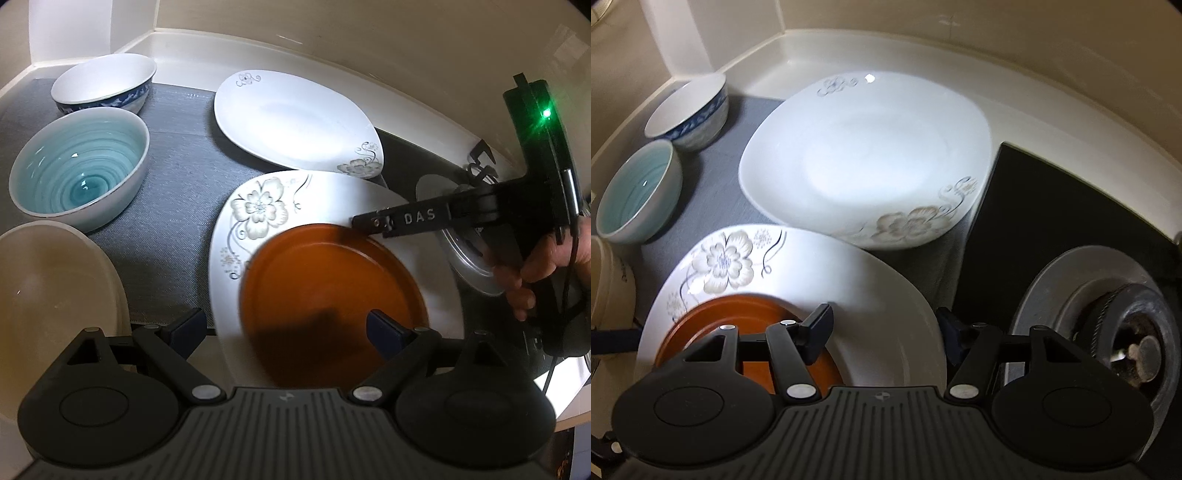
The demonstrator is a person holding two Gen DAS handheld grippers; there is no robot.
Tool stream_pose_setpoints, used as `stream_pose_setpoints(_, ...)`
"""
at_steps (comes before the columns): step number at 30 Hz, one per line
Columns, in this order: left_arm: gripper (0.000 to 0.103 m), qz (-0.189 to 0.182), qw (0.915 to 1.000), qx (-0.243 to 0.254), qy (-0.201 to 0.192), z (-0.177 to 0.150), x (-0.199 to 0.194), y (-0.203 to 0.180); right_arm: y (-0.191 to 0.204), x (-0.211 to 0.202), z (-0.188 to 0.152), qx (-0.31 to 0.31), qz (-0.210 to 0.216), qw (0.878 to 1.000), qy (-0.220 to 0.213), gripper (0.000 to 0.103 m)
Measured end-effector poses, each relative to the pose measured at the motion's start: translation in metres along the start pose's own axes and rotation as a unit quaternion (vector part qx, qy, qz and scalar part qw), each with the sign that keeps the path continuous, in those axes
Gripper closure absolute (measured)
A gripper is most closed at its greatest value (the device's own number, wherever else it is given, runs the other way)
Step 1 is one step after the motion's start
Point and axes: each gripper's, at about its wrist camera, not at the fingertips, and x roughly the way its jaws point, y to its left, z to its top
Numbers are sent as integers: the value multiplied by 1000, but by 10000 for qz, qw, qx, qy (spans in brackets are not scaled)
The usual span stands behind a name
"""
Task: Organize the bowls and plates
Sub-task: 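Carry the orange plate with the left gripper onto the square white plate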
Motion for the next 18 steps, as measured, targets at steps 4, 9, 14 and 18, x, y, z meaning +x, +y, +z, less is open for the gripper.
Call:
stream_pose_setpoints(4, 3, -6, 10000, 18, 32, -3, -1, 0, 6, -1, -7, -127, 26, 9999, 62, 39)
stream_pose_setpoints(9, 3, -1, 10000, 17, 76, -3, -5, 2, 11, -4, -13, -224, 22, 9997, 106, 39)
stream_pose_setpoints(14, 3, -19, 9999, 63, 160, -5, -8, 5, 14, -7, -20, -236, 43, 9996, 155, 39)
stream_pose_setpoints(18, 3, -41, 9997, 105, 222, -7, -11, 7, 17, -10, -24, -216, 63, 9996, 186, 39)
